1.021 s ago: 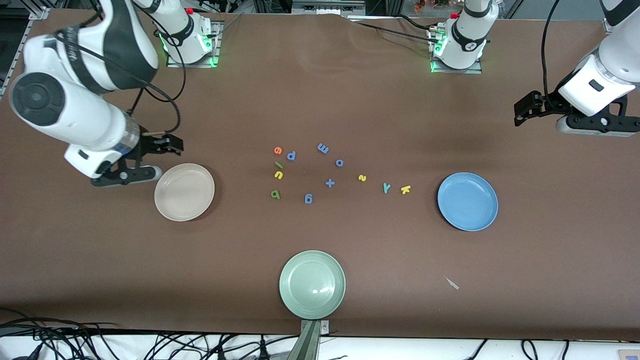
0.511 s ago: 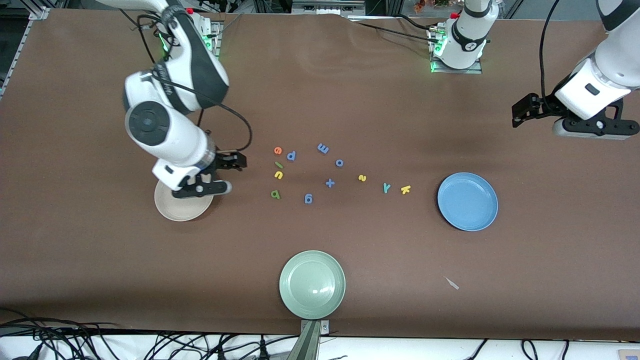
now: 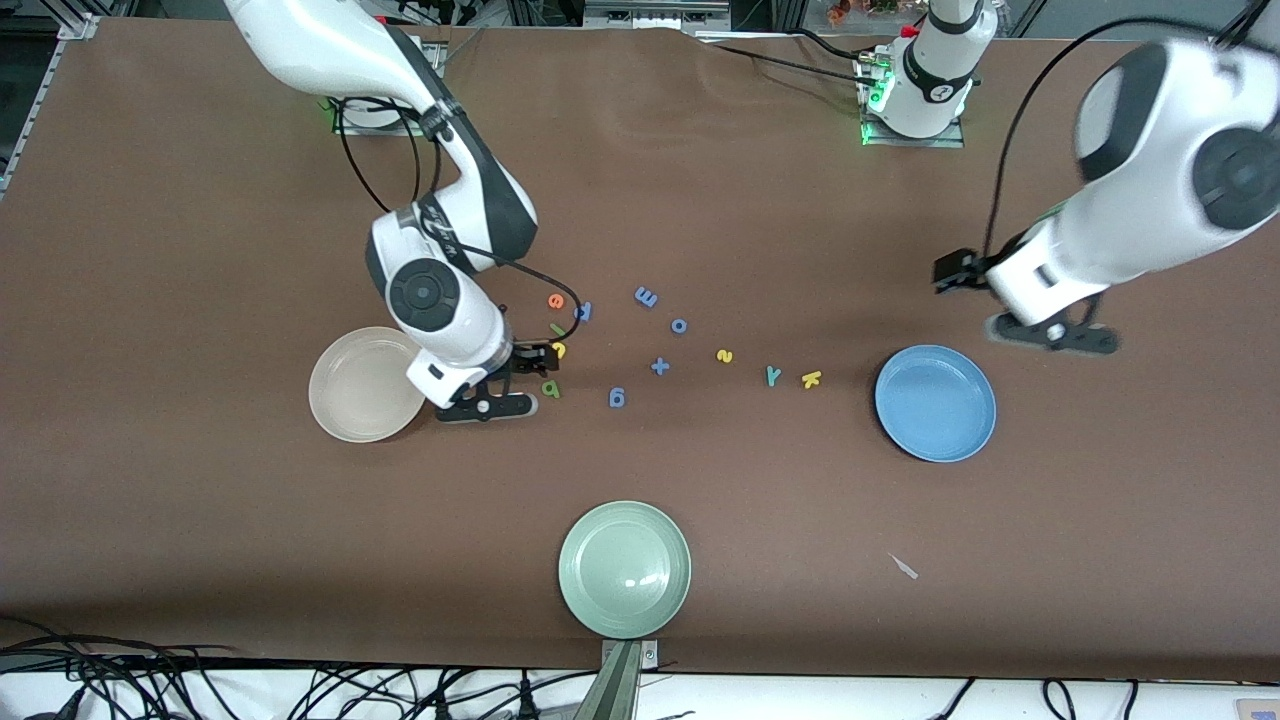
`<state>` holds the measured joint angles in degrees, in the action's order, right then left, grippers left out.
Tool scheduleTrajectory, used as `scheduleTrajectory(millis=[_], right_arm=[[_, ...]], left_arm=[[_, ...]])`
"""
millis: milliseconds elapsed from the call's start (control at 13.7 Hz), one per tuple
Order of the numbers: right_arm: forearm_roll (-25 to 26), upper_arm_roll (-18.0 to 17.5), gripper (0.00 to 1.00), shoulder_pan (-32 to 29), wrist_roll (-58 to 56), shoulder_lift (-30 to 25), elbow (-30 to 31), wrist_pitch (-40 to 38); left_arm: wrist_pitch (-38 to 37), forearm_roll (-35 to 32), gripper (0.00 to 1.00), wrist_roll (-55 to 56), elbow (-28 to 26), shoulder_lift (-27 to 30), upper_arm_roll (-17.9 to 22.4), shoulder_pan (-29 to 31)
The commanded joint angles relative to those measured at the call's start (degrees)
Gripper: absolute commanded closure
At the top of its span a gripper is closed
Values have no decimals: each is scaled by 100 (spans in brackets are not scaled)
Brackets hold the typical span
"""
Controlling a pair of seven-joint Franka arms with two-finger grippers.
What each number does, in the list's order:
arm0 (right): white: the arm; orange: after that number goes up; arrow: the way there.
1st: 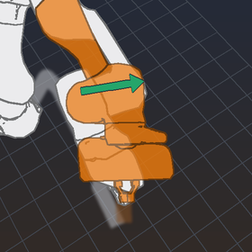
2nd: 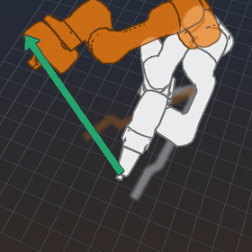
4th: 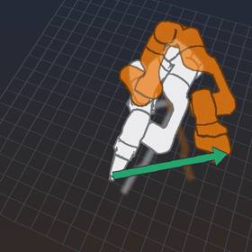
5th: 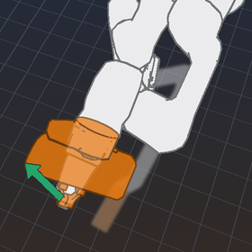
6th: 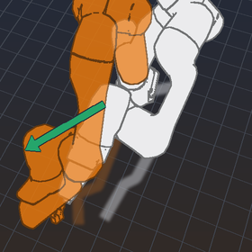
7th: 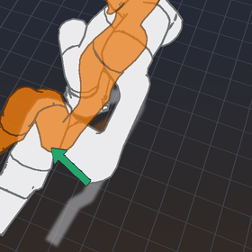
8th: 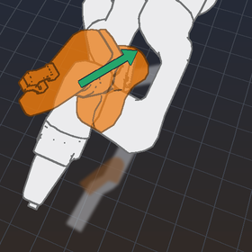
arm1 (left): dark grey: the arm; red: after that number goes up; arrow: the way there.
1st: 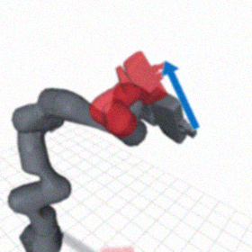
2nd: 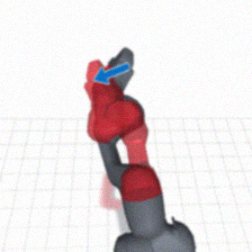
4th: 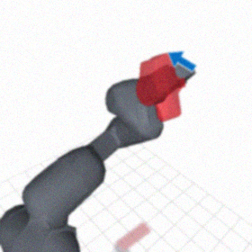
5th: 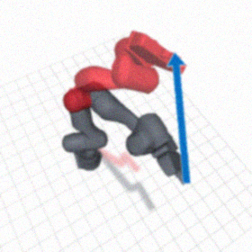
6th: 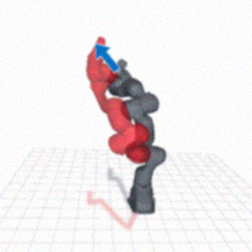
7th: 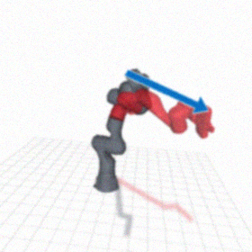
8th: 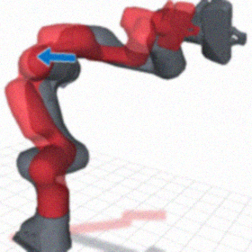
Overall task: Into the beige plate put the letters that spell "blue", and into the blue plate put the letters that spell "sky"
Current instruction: 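Grasp the green b with the right gripper while the left gripper reaches k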
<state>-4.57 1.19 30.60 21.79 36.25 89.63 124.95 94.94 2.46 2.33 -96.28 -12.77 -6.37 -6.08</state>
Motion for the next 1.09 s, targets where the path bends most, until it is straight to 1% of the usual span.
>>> scheduleTrajectory(millis=[0, 73, 146, 292, 365, 511, 729, 875, 1021], right_arm=[[35, 56, 0, 227, 212, 347, -121, 380], [44, 56, 0, 236, 203, 452, -121, 512], [114, 56, 0, 236, 203, 532, -121, 643], [272, 56, 0, 271, 212, 673, -104, 793], [273, 48, 0, 271, 212, 691, -34, 881], [273, 47, 1, 271, 212, 691, 72, 961], [255, 47, 13, 271, 221, 691, 239, 1189], [255, 47, 22, 271, 221, 691, 388, 1373], [247, 47, 29, 280, 221, 700, 432, 1453]], left_arm=[[-12, 62, 0, 74, 478, -961, 4, -358], [259, 62, 0, 75, 566, -1260, 4, -481], [688, 45, 0, 75, 593, -1489, 4, -569], [1436, 36, 0, -30, 576, -1824, -4, -658], [1614, 9, 0, -144, 575, -1956, 4, -710], [2035, -192, 0, -740, 514, -2097, 4, -834], [2239, -325, 0, -1916, 470, -2221, -4, -755], [2300, -351, 0, -2646, 260, -2168, -4, -807], [2598, -351, 0, -3490, 58, -2168, -4, -825]])
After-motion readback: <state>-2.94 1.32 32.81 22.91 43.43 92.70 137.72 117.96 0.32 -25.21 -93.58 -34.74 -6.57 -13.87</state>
